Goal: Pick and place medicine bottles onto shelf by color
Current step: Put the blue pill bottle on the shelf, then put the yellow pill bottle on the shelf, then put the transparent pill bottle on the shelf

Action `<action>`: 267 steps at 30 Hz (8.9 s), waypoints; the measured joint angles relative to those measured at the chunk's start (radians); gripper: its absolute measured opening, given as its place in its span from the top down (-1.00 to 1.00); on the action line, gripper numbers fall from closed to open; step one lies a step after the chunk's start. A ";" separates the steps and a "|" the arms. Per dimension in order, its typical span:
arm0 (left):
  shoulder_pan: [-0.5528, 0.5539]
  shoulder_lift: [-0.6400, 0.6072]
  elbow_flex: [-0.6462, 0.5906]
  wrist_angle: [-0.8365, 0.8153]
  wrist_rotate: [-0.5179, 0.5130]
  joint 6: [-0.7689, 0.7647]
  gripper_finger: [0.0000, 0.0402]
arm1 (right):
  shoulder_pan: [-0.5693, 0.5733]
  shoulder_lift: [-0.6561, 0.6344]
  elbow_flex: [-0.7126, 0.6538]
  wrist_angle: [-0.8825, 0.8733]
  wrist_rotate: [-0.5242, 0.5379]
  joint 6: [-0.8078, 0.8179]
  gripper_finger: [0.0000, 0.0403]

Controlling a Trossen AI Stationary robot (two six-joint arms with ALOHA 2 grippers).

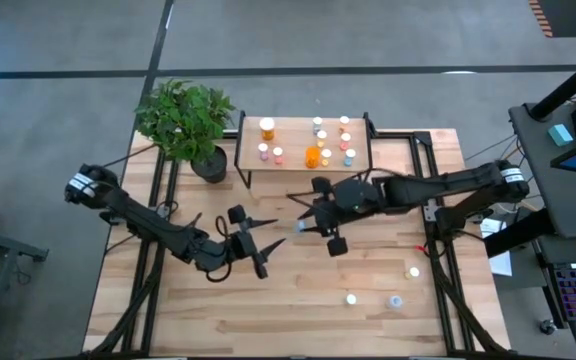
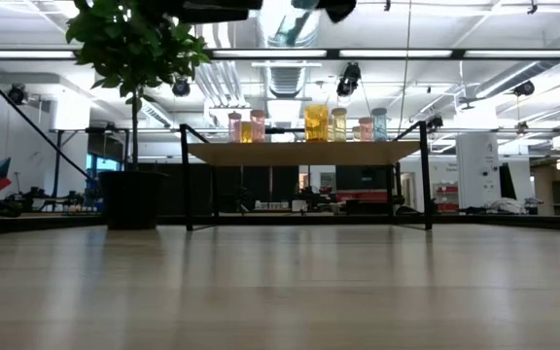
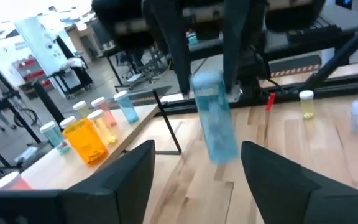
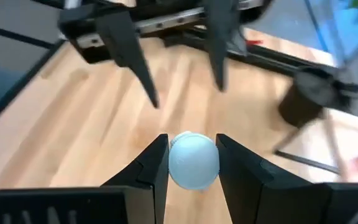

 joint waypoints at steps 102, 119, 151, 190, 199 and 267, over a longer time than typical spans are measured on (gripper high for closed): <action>-0.024 -0.182 -0.003 -0.091 -0.153 0.014 -0.13 | 0.524 0.187 0.140 -0.645 0.245 1.036 0.08; -0.024 -0.181 -0.002 -0.091 -0.156 0.048 -0.13 | 0.651 0.201 -0.237 -0.157 0.328 0.994 -0.18; -0.024 -0.181 0.000 -0.091 -0.156 0.041 -0.13 | 0.629 0.195 -0.191 -0.166 0.344 0.949 0.39; -0.026 -0.181 -0.001 -0.092 -0.154 -0.051 -0.13 | -0.447 0.463 0.895 -0.703 0.052 0.103 0.45; -0.036 -0.182 -0.002 -0.093 -0.155 -0.066 -0.13 | -0.584 0.505 0.839 -0.687 -0.021 0.077 0.45; -0.036 -0.167 -0.003 -0.092 -0.155 -0.065 -0.13 | -0.210 0.246 0.756 -0.891 0.049 0.383 0.09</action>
